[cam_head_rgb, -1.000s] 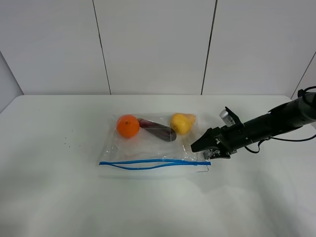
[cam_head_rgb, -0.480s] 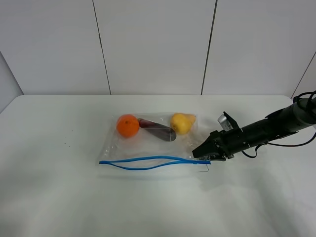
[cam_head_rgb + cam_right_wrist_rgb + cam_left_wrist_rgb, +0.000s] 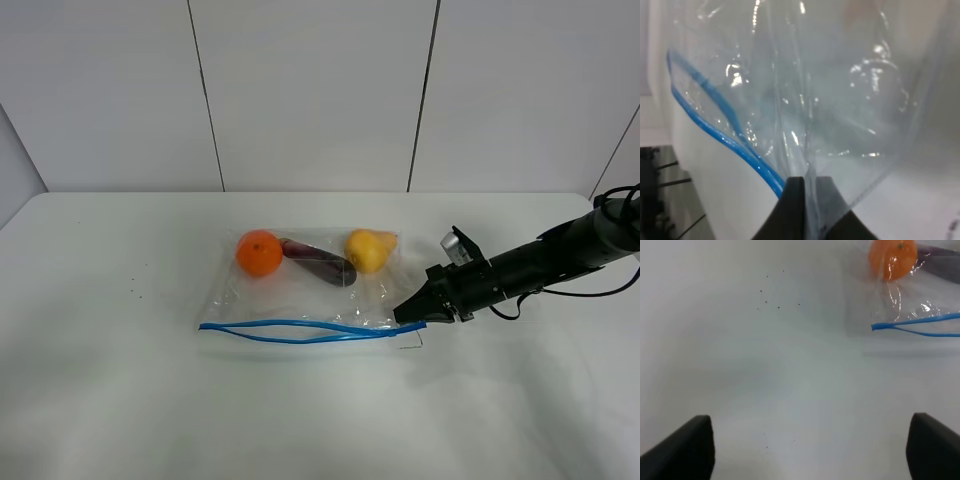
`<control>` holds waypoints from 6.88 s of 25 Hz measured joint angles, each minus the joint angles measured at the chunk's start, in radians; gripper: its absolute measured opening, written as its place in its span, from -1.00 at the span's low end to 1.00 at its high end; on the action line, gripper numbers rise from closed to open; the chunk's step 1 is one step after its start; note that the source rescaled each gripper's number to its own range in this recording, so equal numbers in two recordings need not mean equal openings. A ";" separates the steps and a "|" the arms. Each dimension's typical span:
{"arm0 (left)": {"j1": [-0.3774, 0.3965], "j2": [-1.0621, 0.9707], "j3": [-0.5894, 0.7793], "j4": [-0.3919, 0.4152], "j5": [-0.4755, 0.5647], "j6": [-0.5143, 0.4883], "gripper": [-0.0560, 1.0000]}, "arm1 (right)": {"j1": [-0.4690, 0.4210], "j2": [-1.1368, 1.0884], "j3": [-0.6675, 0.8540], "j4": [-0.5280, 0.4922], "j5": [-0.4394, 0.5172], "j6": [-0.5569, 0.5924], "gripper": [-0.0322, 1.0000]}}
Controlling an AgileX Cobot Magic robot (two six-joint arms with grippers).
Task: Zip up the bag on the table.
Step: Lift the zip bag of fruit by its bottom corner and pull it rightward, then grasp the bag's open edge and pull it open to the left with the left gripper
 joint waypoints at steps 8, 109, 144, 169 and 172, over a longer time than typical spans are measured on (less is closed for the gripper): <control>0.000 0.000 0.000 0.000 0.000 0.000 1.00 | 0.010 -0.002 0.000 0.134 0.138 0.129 -0.93; -0.884 1.732 -0.345 -0.472 -1.479 1.457 1.00 | 0.132 -0.147 -0.001 0.296 0.139 0.337 -0.93; -0.890 1.799 -0.303 -0.321 -1.644 1.286 -0.29 | 0.132 -0.147 -0.001 0.293 0.139 0.337 -0.93; -0.847 1.751 -0.292 -0.307 -1.628 1.302 -0.89 | 0.133 -0.147 -0.001 0.322 0.157 0.341 -0.93; -0.798 1.707 -0.268 -0.294 -1.614 1.315 -0.89 | 0.138 -0.150 -0.001 0.341 0.163 0.343 -0.93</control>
